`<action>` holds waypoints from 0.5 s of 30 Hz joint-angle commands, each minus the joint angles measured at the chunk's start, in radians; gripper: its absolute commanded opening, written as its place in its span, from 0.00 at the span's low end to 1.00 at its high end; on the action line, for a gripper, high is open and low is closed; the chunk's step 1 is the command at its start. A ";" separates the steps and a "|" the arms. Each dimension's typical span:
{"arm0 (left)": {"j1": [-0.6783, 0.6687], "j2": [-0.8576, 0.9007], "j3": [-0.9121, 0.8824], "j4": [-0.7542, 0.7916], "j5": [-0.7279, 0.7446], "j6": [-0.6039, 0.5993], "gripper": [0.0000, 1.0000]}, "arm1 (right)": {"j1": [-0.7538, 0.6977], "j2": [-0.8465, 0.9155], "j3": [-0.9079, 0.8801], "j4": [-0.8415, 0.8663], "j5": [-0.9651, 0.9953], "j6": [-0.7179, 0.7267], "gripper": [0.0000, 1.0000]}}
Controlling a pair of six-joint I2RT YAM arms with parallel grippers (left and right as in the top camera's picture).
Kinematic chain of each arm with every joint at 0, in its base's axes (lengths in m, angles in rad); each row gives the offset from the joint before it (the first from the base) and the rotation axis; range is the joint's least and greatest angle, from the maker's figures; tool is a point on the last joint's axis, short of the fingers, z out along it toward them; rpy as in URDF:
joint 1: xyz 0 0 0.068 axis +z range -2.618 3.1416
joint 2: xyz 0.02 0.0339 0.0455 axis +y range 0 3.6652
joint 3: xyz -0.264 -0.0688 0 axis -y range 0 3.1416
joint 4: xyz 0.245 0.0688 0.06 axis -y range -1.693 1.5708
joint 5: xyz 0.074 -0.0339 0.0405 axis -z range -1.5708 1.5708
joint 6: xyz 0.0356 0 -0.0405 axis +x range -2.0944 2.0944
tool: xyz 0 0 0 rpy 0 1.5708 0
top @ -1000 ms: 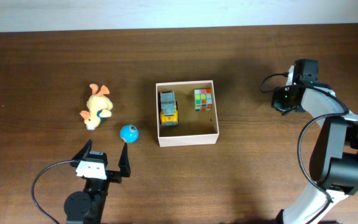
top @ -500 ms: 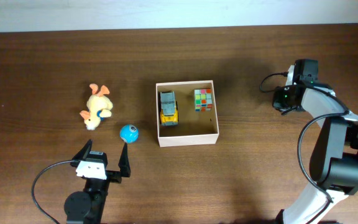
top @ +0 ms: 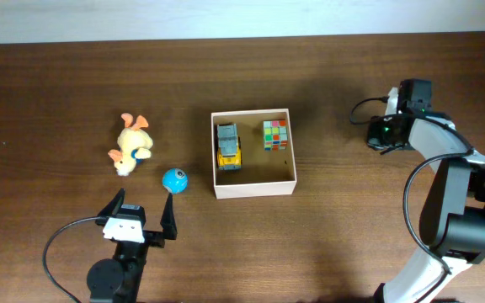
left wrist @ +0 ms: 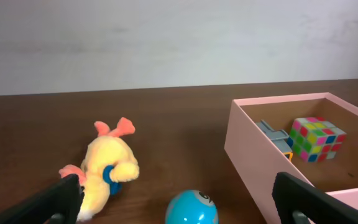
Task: Pack container
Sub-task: 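Carry the black puck left and lower it into the box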
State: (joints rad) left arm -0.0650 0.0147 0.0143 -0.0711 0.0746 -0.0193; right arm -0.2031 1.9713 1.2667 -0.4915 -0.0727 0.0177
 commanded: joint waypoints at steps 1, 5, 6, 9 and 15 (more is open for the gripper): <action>0.005 -0.010 -0.005 -0.001 0.008 0.016 0.99 | 0.000 0.014 0.043 -0.026 -0.094 -0.003 0.44; 0.005 -0.010 -0.005 -0.001 0.008 0.016 0.99 | 0.001 0.007 0.092 -0.062 -0.154 -0.004 0.43; 0.005 -0.010 -0.005 -0.001 0.008 0.016 0.99 | 0.001 0.004 0.105 -0.072 -0.172 -0.008 0.43; 0.005 -0.010 -0.005 -0.001 0.008 0.016 0.99 | 0.018 -0.014 0.138 -0.100 -0.198 -0.008 0.43; 0.005 -0.010 -0.005 -0.001 0.008 0.016 0.99 | 0.102 -0.055 0.214 -0.177 -0.197 -0.040 0.43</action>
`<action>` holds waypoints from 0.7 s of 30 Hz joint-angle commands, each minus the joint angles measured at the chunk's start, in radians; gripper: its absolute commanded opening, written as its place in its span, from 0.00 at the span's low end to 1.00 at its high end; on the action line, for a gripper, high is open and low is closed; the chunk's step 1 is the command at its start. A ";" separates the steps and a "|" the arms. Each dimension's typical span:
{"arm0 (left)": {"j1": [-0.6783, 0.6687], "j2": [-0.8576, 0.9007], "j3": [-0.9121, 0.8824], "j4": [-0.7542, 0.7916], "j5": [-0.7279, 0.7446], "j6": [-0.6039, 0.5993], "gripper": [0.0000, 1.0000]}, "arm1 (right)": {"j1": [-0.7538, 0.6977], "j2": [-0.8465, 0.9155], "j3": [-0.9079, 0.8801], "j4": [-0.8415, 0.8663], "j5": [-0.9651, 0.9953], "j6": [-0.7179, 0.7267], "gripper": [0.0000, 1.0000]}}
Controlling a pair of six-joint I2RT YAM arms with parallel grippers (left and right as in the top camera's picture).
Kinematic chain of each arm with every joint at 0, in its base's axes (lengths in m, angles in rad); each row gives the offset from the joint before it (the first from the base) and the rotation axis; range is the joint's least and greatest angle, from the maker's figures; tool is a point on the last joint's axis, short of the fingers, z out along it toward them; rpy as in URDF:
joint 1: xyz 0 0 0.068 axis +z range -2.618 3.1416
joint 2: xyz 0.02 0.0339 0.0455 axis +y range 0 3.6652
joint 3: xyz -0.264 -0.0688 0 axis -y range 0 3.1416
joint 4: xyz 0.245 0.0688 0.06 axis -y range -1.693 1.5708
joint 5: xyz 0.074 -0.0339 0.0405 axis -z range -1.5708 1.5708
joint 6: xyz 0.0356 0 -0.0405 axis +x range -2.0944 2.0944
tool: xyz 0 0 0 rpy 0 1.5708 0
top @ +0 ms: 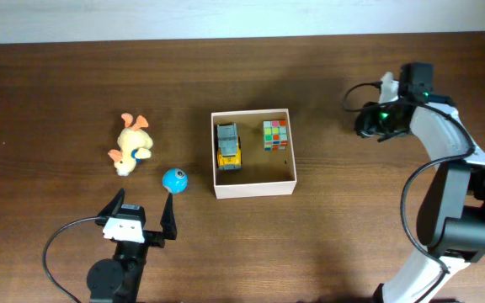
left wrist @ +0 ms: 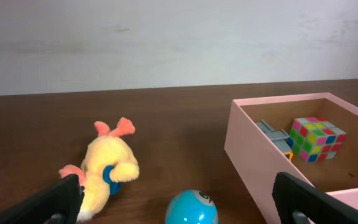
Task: Pack container
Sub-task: 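Carry the black puck left and lower it into the box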
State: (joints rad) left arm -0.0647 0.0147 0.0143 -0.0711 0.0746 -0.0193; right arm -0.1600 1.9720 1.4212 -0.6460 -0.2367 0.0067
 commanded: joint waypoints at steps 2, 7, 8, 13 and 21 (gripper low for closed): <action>0.005 -0.010 -0.005 -0.001 0.008 0.016 0.99 | 0.093 -0.063 0.094 -0.053 -0.033 -0.031 0.43; 0.005 -0.010 -0.005 -0.002 0.008 0.016 0.99 | 0.190 -0.072 0.198 -0.122 -0.020 -0.037 0.39; 0.005 -0.010 -0.005 -0.001 0.008 0.016 0.99 | 0.209 -0.073 0.220 -0.134 -0.013 -0.037 0.39; 0.005 -0.010 -0.005 -0.001 0.008 0.016 0.99 | 0.298 -0.081 0.325 -0.195 0.013 -0.037 0.39; 0.005 -0.010 -0.005 -0.001 0.008 0.016 0.99 | 0.452 -0.082 0.393 -0.264 0.043 -0.052 0.39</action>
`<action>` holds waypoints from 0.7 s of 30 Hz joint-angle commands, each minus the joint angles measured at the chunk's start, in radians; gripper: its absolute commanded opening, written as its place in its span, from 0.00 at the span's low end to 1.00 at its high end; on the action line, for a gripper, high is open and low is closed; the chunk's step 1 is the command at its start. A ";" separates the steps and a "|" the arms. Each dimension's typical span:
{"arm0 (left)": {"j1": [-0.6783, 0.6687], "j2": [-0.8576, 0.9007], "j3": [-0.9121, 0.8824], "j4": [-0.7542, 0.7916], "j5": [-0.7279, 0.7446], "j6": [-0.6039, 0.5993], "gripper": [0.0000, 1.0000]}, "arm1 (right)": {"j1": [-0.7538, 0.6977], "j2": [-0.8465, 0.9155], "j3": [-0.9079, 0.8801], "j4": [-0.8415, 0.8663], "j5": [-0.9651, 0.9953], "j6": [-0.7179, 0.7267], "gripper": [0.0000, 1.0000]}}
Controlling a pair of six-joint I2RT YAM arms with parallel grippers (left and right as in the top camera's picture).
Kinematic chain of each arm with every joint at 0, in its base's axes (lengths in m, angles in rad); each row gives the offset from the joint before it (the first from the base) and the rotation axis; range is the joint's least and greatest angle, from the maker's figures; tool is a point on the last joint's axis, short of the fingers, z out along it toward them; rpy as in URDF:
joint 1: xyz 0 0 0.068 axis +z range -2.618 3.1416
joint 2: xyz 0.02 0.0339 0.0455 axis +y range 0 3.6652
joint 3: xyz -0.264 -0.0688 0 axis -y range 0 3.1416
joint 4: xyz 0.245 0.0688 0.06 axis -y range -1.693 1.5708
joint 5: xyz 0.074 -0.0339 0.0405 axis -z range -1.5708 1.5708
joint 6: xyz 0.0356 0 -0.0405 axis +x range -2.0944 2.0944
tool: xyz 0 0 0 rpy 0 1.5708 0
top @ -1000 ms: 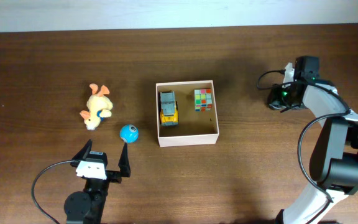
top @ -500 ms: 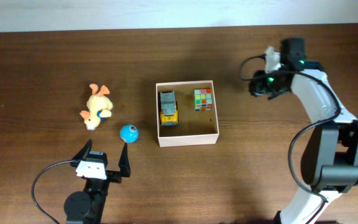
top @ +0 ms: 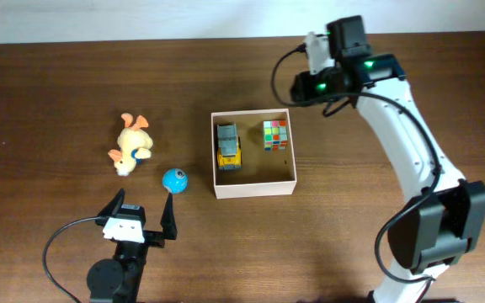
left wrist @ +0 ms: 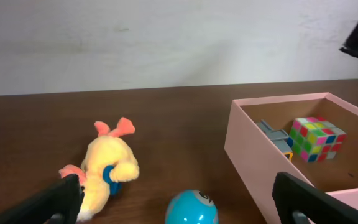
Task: Pack container
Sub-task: 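Carry the black puck left and lower it into the box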
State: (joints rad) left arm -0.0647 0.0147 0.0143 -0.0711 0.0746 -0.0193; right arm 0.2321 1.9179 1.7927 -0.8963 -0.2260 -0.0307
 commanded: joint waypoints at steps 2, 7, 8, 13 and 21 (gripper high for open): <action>0.005 -0.010 -0.005 -0.002 0.008 0.016 0.99 | 0.105 -0.027 0.021 -0.026 0.059 -0.014 0.40; 0.005 -0.010 -0.005 -0.001 0.008 0.016 0.99 | 0.215 -0.026 0.021 -0.042 0.121 -0.014 0.40; 0.005 -0.010 -0.005 -0.001 0.008 0.016 0.99 | 0.231 -0.025 0.021 -0.043 0.137 -0.014 0.40; 0.005 -0.010 -0.005 -0.001 0.008 0.016 0.99 | 0.300 0.000 0.011 -0.042 0.204 -0.014 0.40; 0.005 -0.010 -0.005 -0.002 0.008 0.016 0.99 | 0.313 0.045 -0.002 -0.034 0.239 0.005 0.40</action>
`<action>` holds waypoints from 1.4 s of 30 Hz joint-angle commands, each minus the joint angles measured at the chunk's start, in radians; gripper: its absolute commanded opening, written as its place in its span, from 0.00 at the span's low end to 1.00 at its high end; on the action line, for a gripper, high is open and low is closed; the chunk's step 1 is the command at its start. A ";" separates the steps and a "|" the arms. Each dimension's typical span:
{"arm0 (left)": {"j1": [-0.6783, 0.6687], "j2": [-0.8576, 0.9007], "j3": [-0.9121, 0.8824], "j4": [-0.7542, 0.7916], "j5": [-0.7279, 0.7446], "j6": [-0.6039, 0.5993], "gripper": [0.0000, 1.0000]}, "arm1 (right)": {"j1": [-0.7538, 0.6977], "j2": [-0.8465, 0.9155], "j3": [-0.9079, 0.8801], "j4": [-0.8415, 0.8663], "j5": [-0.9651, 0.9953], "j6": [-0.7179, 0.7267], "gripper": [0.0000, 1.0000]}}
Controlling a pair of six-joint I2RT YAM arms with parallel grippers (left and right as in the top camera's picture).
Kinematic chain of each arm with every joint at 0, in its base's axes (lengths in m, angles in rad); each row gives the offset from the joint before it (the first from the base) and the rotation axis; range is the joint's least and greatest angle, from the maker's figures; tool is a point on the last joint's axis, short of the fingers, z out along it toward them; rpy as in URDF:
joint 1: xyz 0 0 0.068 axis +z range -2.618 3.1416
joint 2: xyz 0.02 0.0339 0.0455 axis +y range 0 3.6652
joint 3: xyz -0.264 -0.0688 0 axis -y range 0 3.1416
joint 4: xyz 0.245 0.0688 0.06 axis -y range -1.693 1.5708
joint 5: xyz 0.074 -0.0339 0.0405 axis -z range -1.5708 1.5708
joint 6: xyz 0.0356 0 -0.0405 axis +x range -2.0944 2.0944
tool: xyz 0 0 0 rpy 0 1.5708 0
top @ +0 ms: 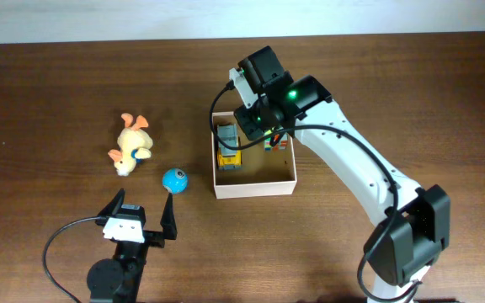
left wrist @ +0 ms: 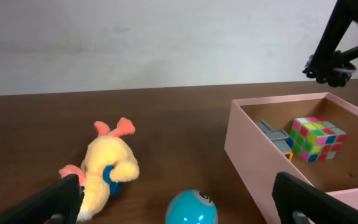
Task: Pack container
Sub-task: 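Carry the black puck left and lower it into the box, then set the puck between truck and cube and open the right gripper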
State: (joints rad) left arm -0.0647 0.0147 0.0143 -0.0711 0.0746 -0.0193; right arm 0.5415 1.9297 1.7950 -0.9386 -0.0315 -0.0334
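Note:
An open pinkish box stands mid-table with a yellow-grey toy truck and a colour cube inside. A yellow plush duck and a blue ball lie on the wood to its left. My right gripper hangs over the box's far part, above the toys; its jaws are not readable. My left gripper rests open near the front edge. In its own view the left gripper frames the ball, with the duck and box wall beyond.
The right arm stretches diagonally from the front right across to the box. A pale wall runs behind the table's far edge. A black cable loops beside the left arm's base.
My right gripper has gone from behind the box's far right corner to over the box's far part. The left gripper and all toys stay where they were.
At first my right gripper was at the table's far right, folded close to its arm. It was slightly further left a moment later, then behind the box's far right corner, and now over the box. The left gripper stayed open by the ball throughout.

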 commanded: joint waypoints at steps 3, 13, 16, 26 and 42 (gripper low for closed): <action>0.005 -0.010 -0.005 -0.001 0.008 0.016 0.99 | 0.003 0.058 -0.007 0.014 0.045 0.008 0.41; 0.005 -0.010 -0.005 -0.001 0.008 0.016 0.99 | 0.002 0.138 -0.011 0.024 0.075 0.015 0.40; 0.005 -0.010 -0.005 -0.001 0.008 0.016 0.99 | 0.002 0.152 -0.016 0.033 0.077 0.015 0.40; 0.005 -0.010 -0.005 -0.001 0.008 0.016 0.99 | 0.002 0.215 -0.023 0.039 0.077 0.023 0.40; 0.005 -0.010 -0.005 -0.001 0.008 0.016 0.99 | 0.002 0.289 -0.023 0.072 0.070 0.023 0.40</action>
State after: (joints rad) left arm -0.0647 0.0147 0.0143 -0.0711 0.0746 -0.0193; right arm 0.5415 2.1941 1.7802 -0.8711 0.0296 -0.0223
